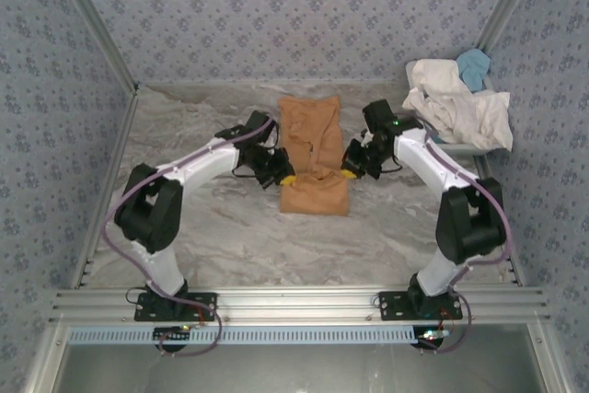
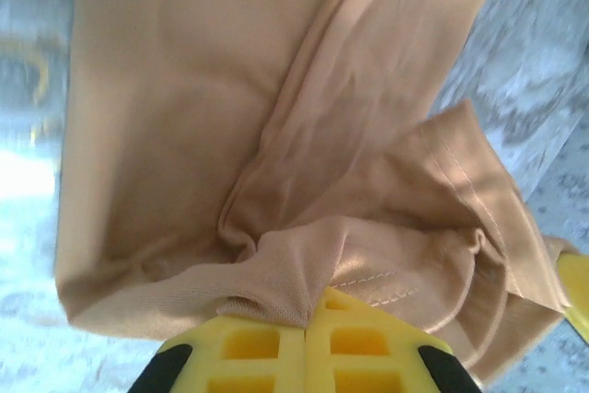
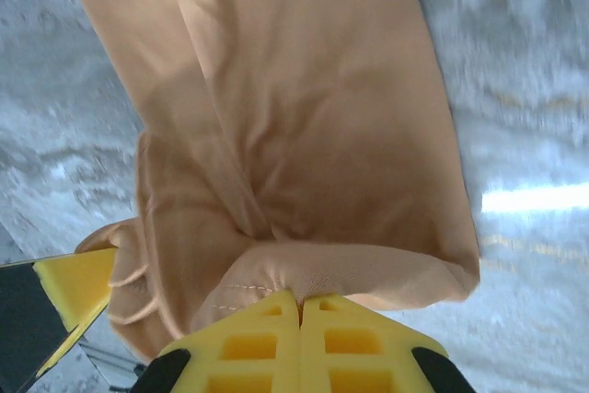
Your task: Fold and stack the t-shirts
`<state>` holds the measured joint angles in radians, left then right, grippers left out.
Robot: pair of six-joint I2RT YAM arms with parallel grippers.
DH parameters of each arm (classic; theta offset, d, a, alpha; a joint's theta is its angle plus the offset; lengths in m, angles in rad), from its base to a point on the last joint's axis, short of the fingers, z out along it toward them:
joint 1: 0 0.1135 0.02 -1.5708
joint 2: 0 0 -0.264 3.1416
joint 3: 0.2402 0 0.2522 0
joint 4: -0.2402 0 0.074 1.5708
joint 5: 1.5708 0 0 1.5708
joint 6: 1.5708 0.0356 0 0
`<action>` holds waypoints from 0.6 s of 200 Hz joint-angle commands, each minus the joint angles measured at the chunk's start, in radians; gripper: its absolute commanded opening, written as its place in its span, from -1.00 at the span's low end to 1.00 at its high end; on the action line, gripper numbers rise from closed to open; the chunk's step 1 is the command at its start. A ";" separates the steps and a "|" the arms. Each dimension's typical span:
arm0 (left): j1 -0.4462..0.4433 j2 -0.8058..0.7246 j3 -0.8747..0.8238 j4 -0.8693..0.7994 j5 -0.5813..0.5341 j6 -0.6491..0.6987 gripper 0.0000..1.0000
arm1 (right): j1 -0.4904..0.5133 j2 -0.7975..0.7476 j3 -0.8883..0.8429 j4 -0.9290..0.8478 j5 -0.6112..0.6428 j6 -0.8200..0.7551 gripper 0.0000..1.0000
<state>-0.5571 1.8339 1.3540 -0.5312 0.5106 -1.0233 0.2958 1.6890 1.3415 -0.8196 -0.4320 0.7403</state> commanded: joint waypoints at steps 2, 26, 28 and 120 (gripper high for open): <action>0.046 0.105 0.131 -0.044 0.021 0.053 -1.00 | -0.032 0.113 0.121 0.021 -0.014 -0.045 -1.00; 0.086 0.225 0.272 -0.071 0.022 0.075 -1.00 | -0.059 0.279 0.277 0.006 -0.020 -0.063 -1.00; 0.089 0.234 0.283 -0.072 0.021 0.076 -1.00 | -0.062 0.291 0.289 0.005 -0.020 -0.064 -1.00; 0.169 0.333 0.450 -0.160 -0.036 0.126 0.22 | -0.126 0.411 0.459 0.010 0.019 -0.154 0.08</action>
<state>-0.3866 2.2974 1.8835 -0.6506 0.5114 -0.9291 0.1768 2.2059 1.8103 -0.7887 -0.4526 0.6514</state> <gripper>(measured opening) 0.610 0.528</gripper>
